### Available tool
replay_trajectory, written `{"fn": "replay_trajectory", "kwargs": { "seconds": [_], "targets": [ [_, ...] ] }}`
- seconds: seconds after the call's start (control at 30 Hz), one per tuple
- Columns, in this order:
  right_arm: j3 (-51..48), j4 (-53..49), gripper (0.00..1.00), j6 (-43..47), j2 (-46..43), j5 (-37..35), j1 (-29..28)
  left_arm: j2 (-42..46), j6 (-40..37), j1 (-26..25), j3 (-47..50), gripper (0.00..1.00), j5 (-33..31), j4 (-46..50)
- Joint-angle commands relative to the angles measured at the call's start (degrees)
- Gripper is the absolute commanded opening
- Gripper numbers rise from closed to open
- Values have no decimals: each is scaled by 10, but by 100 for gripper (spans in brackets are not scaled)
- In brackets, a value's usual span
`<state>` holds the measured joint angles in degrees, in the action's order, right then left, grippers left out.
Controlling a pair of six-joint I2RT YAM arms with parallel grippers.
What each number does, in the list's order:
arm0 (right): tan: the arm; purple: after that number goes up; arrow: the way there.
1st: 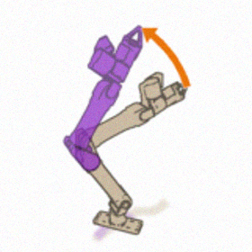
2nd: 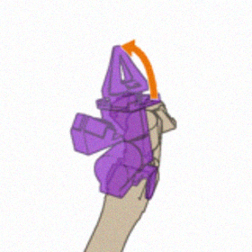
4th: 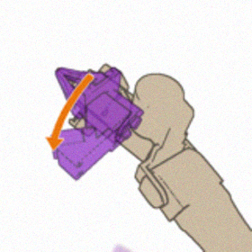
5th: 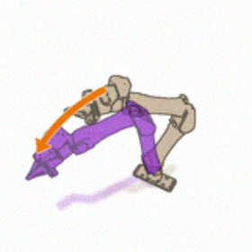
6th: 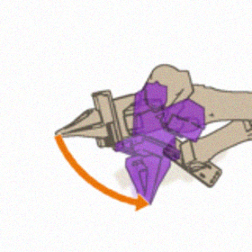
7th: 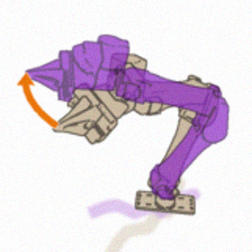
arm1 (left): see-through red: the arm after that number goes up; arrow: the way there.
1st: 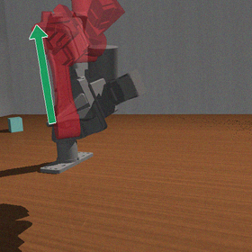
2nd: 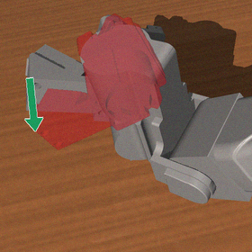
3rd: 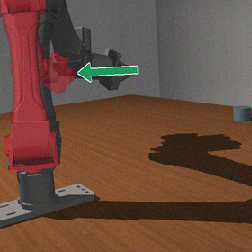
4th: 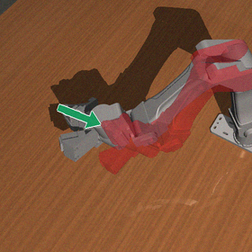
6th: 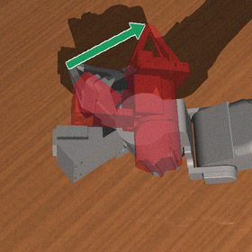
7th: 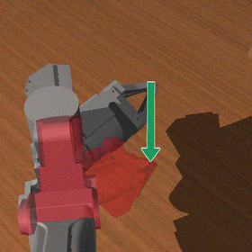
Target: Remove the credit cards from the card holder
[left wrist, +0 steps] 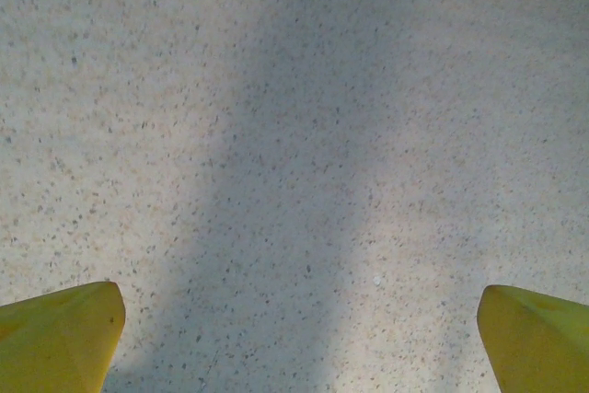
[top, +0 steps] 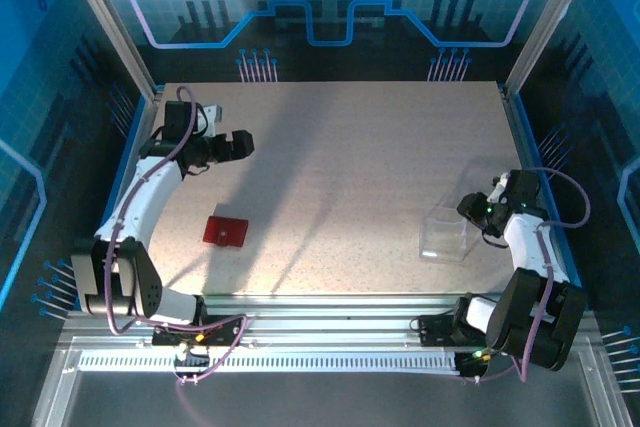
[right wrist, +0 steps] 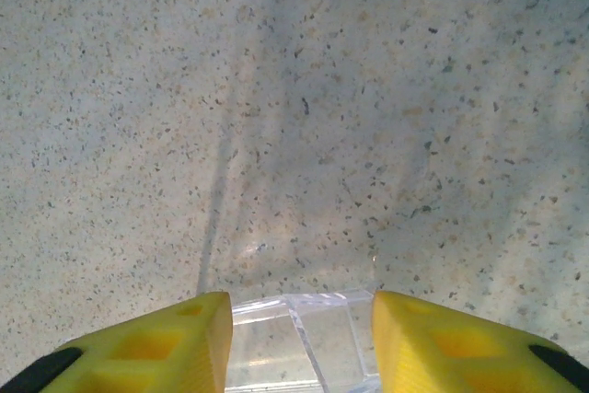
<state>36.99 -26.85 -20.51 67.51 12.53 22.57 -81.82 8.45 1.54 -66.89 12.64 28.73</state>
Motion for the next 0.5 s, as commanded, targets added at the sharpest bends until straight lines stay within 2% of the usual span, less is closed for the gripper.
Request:
{"fn": "replay_trajectory", "kwargs": {
  "seconds": [0.0,0.2,0.47],
  "targets": [
    [-17,6,43,2,-1,13,9,-1,-20,10,10,99,16,4],
    [-25,9,33,3,-8,17,8,0,-17,14,13,99,23,-1],
    [-24,10,27,1,6,29,8,0,2,26,12,99,49,-10]
  ]
}}
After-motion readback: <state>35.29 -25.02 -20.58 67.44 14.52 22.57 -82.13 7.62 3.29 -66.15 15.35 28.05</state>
